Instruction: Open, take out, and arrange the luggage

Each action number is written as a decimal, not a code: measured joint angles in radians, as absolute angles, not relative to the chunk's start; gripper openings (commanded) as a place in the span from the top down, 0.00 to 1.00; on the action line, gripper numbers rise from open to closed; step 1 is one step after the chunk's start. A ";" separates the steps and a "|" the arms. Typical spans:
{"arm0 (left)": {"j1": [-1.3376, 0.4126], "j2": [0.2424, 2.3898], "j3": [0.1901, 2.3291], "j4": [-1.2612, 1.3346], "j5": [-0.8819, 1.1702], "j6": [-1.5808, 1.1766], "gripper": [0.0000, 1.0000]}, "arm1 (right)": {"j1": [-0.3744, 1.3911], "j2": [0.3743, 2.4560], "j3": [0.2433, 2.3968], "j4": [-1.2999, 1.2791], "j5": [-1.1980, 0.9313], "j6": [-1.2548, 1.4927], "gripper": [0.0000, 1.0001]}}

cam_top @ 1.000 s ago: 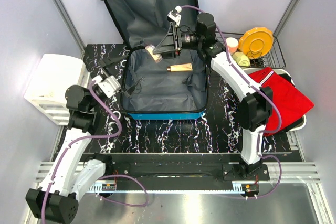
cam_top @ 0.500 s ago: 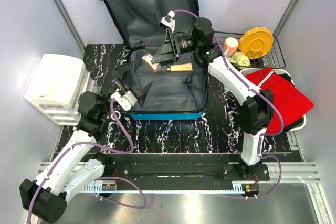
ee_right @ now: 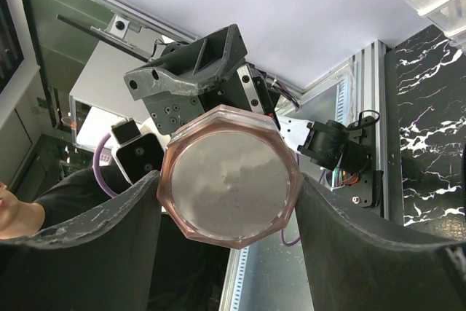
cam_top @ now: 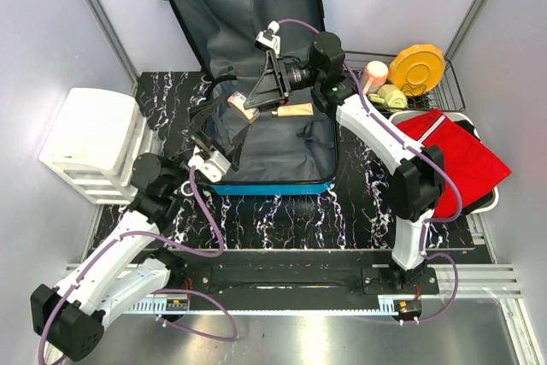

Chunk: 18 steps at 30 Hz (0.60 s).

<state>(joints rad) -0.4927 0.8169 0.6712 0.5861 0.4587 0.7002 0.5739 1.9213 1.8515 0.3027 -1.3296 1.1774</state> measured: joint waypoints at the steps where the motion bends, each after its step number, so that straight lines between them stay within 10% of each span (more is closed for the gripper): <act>1: -0.497 0.819 0.671 0.590 0.456 0.707 0.16 | 0.576 1.921 1.851 0.303 -1.330 1.179 0.78; 18: -0.518 0.848 0.672 0.593 0.430 0.819 0.24 | 0.589 1.921 1.831 0.333 -1.330 1.214 0.81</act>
<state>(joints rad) -0.5182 0.8482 0.6720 0.5930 0.4301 0.8188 0.5892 1.9213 1.8313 0.3328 -1.3304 1.2137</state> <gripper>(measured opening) 0.795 0.720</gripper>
